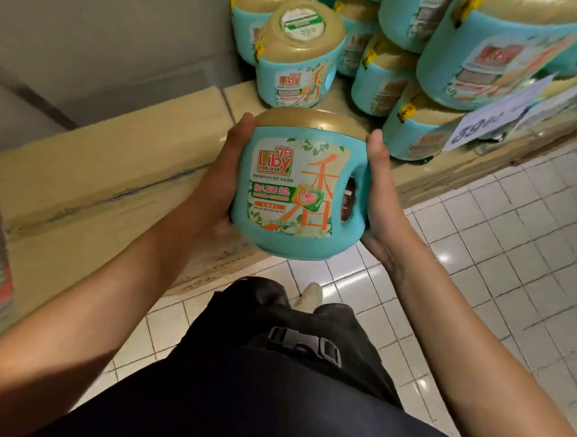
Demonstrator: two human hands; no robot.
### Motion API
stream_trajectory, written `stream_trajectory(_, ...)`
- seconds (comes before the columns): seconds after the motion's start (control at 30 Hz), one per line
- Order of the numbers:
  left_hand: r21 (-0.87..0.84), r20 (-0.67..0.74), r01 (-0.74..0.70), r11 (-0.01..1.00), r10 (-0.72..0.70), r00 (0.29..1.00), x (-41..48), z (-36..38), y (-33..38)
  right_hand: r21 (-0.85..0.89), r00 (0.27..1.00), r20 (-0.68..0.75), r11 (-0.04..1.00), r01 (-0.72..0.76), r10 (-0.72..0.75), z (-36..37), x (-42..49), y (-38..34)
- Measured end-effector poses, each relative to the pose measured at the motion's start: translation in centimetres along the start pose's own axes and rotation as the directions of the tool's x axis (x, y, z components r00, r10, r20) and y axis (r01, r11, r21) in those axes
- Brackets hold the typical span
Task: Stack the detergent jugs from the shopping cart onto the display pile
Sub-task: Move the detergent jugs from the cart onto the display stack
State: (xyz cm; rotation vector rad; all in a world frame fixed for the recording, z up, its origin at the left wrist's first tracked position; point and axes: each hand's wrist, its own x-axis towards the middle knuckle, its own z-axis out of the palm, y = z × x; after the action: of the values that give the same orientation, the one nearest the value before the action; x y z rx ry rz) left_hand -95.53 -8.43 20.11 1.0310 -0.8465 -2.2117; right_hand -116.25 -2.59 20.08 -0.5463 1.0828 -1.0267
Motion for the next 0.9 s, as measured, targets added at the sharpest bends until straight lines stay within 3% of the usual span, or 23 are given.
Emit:
stream_trajectory(0.2, -0.031, -0.174, -0.205, 0.978, 0.197, 0.965, 0.9, 0.1, 2.2, -0.092, 0.995, 0.086, 0.994, 0.054, -0.046, 0.6, 5.4, -4.1)
stream_trajectory(0.33, 0.004, -0.249, -0.263, 0.965, 0.255, 0.934, 2.2, -0.4, 5.2, -0.295, 0.989, -0.027, 0.946, 0.133, -0.148, 2.3, 8.4, -6.5)
stream_trajectory(0.53, 0.092, -0.208, -0.334, 0.938, 0.346, 0.915, 5.4, -2.3, 11.5, -0.512, 0.936, -0.074, 0.819, 0.26, -0.344, 5.1, 13.3, -10.7)
stream_trajectory(0.7, 0.245, -0.163, -0.405, 0.881, 0.449, 0.879, 9.3, -3.7, 16.4, -0.5, 0.9, -0.158, 0.819, 0.281, -0.406, 6.8, 17.3, -14.4)
stream_trajectory(0.9, 0.164, -0.171, -0.479, 0.862, 0.503, 0.847, 14.5, -4.5, 21.2, -0.554, 0.829, -0.162, 0.744, 0.372, -0.535, 7.8, 22.6, -19.4)
